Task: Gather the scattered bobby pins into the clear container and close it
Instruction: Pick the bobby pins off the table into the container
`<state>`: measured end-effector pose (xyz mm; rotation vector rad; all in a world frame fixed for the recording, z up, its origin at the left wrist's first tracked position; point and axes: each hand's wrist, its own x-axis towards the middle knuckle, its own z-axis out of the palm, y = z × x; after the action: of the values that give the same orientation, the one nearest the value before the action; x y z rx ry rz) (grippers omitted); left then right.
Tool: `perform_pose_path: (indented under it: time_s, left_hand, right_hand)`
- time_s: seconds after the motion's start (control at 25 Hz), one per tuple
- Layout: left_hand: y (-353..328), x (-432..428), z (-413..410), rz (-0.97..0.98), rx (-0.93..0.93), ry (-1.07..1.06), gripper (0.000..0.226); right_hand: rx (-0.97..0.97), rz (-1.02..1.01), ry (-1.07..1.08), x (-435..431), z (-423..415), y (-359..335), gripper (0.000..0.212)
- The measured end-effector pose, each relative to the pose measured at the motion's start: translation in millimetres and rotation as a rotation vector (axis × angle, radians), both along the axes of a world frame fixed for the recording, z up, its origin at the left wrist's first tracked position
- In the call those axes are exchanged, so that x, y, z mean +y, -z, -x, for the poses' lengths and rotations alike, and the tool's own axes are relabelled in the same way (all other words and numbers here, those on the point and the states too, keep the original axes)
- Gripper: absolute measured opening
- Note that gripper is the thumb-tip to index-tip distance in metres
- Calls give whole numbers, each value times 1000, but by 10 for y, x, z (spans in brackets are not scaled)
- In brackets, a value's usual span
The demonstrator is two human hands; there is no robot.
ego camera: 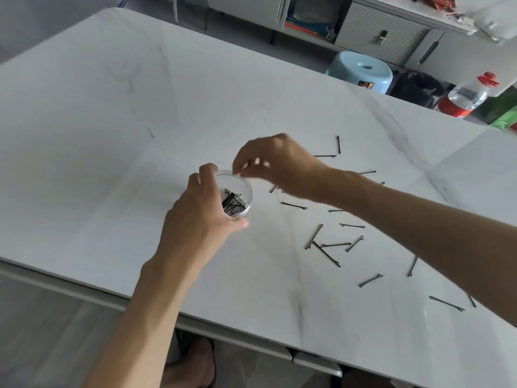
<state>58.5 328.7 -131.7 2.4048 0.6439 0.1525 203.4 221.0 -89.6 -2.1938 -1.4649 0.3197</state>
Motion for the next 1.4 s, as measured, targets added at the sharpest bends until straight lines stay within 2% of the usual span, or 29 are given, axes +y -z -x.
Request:
perform_pose_path:
  time_s: [0.08, 0.2, 0.28, 0.4, 0.52, 0.72, 0.92, 1.04, 1.2, 1.4]
  left_hand:
    - [-2, -8, -3, -10, 5, 7, 83]
    - [-15, -27, -12, -14, 17, 3, 84]
    - [-15, -29, -12, -20, 17, -2, 84]
    - [-14, -33, -23, -25, 20, -7, 84]
    - [-19, -37, -34, -19, 23, -12, 84]
    - [-13, -56, -39, -25, 14, -11, 83]
    - [-10, -53, -38, -33, 17, -7, 85]
    - [-12, -57, -30, -35, 14, -6, 84]
    - [-6, -57, -36, -45, 11, -10, 83]
    - [18, -54, -50, -38, -2, -11, 85]
  right_hand:
    - [-9, -19, 155, -113, -360, 45, 18]
    - [-68, 248, 286, -338, -830, 190, 39]
    - [-54, 334, 283, -381, -958, 297, 47]
    - [1, 269, 234, -337, -1013, 351, 41]
    - [25, 264, 134, -314, -980, 369, 24]
    - [-53, 296, 103, -378, -915, 435, 6]
    - [-319, 325, 93, -553, -814, 569, 8]
    - [-238, 229, 189, -557, -741, 550, 5]
    - [-122, 196, 74, -433, -623, 471, 14]
    - [-138, 201, 10, -376, -590, 430, 10]
